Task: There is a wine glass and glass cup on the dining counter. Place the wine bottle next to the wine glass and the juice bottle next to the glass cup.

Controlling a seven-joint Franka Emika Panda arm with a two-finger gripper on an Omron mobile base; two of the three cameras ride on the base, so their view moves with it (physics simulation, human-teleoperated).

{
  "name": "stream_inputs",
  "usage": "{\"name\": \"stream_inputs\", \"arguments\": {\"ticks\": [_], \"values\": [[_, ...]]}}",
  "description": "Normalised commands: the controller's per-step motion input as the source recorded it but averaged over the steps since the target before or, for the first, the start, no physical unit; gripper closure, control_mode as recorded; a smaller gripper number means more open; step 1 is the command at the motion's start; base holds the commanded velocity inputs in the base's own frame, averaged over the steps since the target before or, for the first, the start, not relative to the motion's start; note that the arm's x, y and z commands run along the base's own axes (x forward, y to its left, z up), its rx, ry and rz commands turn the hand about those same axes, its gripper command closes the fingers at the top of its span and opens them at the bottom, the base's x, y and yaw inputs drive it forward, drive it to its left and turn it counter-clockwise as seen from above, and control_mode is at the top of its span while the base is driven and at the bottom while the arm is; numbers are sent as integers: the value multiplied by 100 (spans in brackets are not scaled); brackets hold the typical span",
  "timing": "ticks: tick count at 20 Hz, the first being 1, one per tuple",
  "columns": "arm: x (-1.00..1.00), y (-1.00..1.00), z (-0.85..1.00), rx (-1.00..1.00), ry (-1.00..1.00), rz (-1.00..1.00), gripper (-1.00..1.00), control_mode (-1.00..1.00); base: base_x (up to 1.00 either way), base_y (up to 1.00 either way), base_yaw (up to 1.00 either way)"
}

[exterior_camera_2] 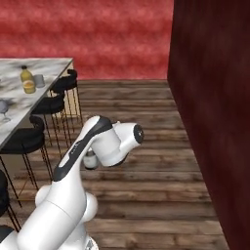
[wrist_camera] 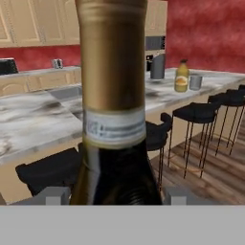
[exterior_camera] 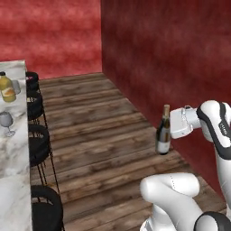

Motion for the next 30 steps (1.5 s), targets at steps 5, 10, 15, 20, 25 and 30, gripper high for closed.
{"name": "stream_inputs", "arguments": {"ticks": [5, 10, 15, 20, 25, 30], "values": [[0, 0, 0, 0, 0, 0, 100, 100, 57, -30, 17], [0, 0, 0, 0, 0, 0, 100, 100, 54, -19, 36], [0, 0, 0, 0, 0, 0, 100, 100, 47, -5, 61], [0, 0, 0, 0, 0, 0, 100, 100, 45, 0, 67], [0, 0, 0, 0, 0, 0, 100, 100, 48, -5, 57], [0, 0, 0, 0, 0, 0, 100, 100, 51, -13, 48]]}}
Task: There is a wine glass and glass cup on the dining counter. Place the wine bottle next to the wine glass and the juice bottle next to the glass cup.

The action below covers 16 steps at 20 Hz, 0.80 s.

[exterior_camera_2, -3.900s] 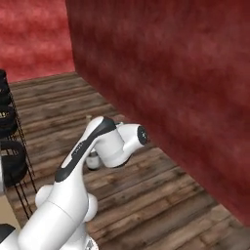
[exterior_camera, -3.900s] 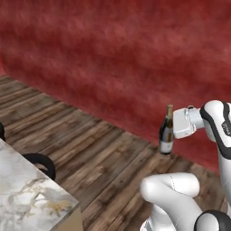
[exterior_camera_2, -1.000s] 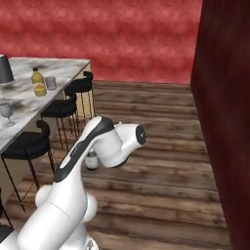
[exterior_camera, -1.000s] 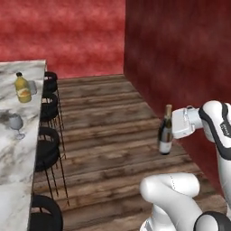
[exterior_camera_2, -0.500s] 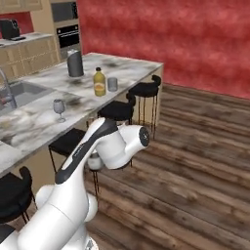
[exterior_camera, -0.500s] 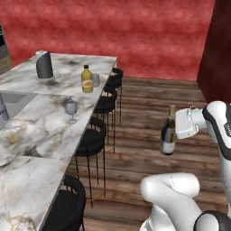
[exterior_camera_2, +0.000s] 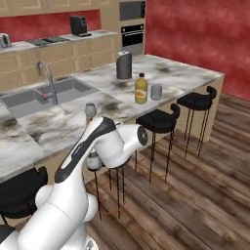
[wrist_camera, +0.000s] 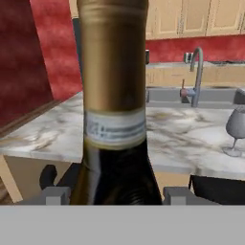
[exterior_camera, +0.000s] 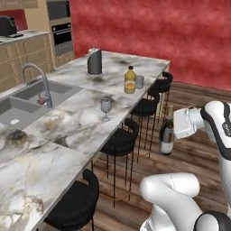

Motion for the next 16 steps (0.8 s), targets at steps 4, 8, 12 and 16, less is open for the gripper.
{"name": "stream_inputs", "arguments": {"ticks": [4, 8, 12, 16], "values": [[0, 0, 0, 0, 0, 0, 100, 100, 50, -13, 50], [0, 0, 0, 0, 0, 0, 100, 100, 39, -18, 48], [0, 0, 0, 0, 0, 0, 100, 100, 36, -20, 45], [0, 0, 0, 0, 0, 0, 100, 100, 35, -25, 37]]}}
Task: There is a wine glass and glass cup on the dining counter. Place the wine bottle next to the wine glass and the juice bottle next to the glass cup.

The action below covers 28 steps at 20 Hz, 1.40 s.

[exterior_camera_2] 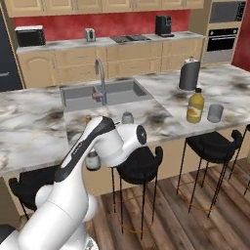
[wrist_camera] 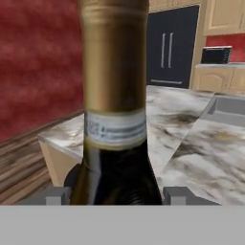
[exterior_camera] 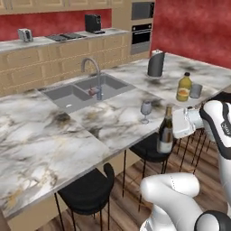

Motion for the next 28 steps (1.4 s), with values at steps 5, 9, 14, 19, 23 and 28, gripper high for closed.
{"name": "stream_inputs", "arguments": {"ticks": [5, 9, 14, 19, 23, 28], "values": [[0, 0, 0, 0, 0, 0, 100, 100, 36, -39, 19], [0, 0, 0, 0, 0, 0, 100, 100, 32, -48, 9], [0, 0, 0, 0, 0, 0, 100, 100, 31, -43, 10], [0, 0, 0, 0, 0, 0, 100, 100, 22, -8, 27], [0, 0, 0, 0, 0, 0, 100, 100, 14, 0, 9], [0, 0, 0, 0, 0, 0, 100, 100, 40, -5, 0]]}}
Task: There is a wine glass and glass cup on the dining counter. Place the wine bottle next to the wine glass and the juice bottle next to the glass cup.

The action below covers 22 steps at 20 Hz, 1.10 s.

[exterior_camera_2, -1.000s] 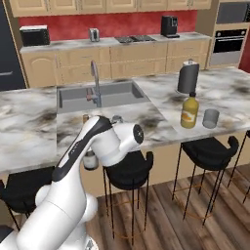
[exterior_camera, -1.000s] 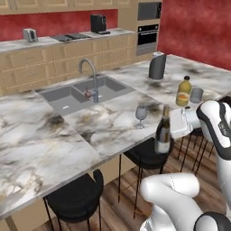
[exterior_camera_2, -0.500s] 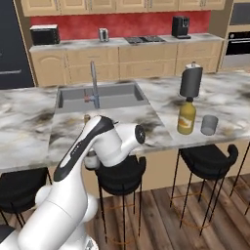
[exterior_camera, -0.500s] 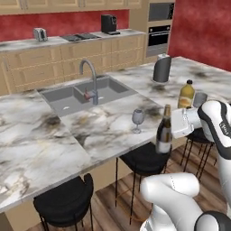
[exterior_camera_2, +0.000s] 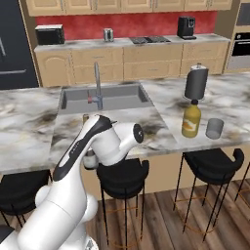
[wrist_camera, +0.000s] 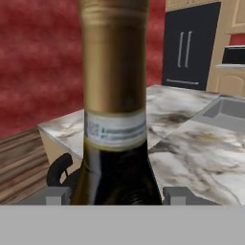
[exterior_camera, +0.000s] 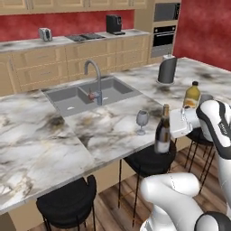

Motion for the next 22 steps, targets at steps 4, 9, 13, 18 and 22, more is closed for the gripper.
{"name": "stream_inputs", "arguments": {"ticks": [4, 9, 13, 18, 22], "values": [[0, 0, 0, 0, 0, 0, 100, 100, 48, -12, -2], [0, 0, 0, 0, 0, 0, 100, 100, 28, -4, -3], [0, 0, 0, 0, 0, 0, 100, 100, 13, 0, -2], [0, 0, 0, 0, 0, 0, 100, 100, 24, 0, -10], [0, 0, 0, 0, 0, 0, 100, 100, 22, 0, -11]]}}
